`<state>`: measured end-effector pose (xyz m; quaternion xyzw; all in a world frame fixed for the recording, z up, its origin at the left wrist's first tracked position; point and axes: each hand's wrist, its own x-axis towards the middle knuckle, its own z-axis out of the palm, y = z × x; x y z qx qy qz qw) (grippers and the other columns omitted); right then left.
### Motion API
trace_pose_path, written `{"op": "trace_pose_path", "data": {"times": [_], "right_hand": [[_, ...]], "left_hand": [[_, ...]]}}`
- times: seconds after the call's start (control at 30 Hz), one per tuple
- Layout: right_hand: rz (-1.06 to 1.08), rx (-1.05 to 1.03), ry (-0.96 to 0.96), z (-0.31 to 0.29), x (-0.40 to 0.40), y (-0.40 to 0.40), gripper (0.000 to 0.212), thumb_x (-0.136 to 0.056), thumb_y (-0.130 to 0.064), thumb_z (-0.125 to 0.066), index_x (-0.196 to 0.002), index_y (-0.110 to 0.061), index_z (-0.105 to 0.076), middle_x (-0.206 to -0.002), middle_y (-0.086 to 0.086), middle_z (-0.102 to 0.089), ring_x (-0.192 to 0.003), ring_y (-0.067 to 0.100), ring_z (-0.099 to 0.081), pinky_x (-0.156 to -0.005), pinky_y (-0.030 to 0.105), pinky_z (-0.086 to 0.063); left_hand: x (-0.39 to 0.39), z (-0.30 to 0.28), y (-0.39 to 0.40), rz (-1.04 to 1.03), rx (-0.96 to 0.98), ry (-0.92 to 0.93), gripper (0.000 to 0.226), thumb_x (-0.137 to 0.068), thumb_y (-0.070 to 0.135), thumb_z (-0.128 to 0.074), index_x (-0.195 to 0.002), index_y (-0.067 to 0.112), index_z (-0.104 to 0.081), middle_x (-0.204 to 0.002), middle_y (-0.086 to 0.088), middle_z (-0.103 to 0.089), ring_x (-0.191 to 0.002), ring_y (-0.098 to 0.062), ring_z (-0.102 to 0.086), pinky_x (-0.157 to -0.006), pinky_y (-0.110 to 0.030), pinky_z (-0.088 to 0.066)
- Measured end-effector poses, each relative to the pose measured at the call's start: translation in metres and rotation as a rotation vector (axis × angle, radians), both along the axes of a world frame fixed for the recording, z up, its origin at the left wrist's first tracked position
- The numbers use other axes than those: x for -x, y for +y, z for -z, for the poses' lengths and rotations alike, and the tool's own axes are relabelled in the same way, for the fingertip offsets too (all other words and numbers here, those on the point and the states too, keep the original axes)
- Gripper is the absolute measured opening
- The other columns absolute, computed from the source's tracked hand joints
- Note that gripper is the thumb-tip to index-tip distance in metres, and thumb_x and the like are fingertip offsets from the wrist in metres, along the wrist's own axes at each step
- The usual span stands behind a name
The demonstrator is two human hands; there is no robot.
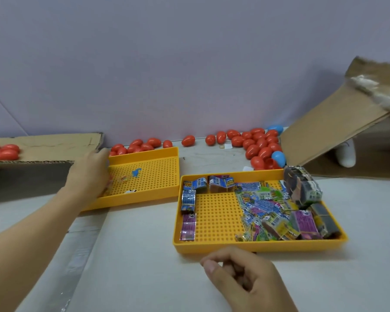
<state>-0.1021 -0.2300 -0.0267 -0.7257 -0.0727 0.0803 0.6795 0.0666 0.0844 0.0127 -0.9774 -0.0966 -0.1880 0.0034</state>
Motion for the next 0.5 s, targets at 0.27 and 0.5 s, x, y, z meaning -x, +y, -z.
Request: {"op": "trace_pose_path", "data": {"times": [0.27, 0.5], "right_hand": [[0.056, -0.097, -0.003, 0.000, -0.003, 0.000, 0.006, -0.080, -0.030, -0.074, -0.078, -0.024, -0.076, -0.052, -0.005, -0.036, -0.046, 0.009, -0.030, -0.046, 0.017, -0.025], [0.088, -0.502, 0.281, -0.012, -0.005, -0.008, 0.014, -0.066, -0.011, -0.057, -0.068, -0.007, -0.069, -0.042, 0.006, -0.030, -0.032, 0.010, -0.022, -0.037, 0.010, -0.019]], "left_hand": [[0.086, -0.012, -0.116, 0.800, 0.751, -0.288, 0.052, -0.080, 0.012, -0.080, -0.125, 0.018, -0.057, -0.114, 0.007, -0.070, -0.100, -0.012, -0.068, -0.074, -0.018, -0.057], [0.165, 0.016, -0.169, 0.965, 1.192, -0.231, 0.047, -0.069, 0.007, -0.077, -0.112, 0.024, -0.070, -0.104, 0.000, -0.075, -0.085, -0.022, -0.071, -0.066, -0.025, -0.054]]}}
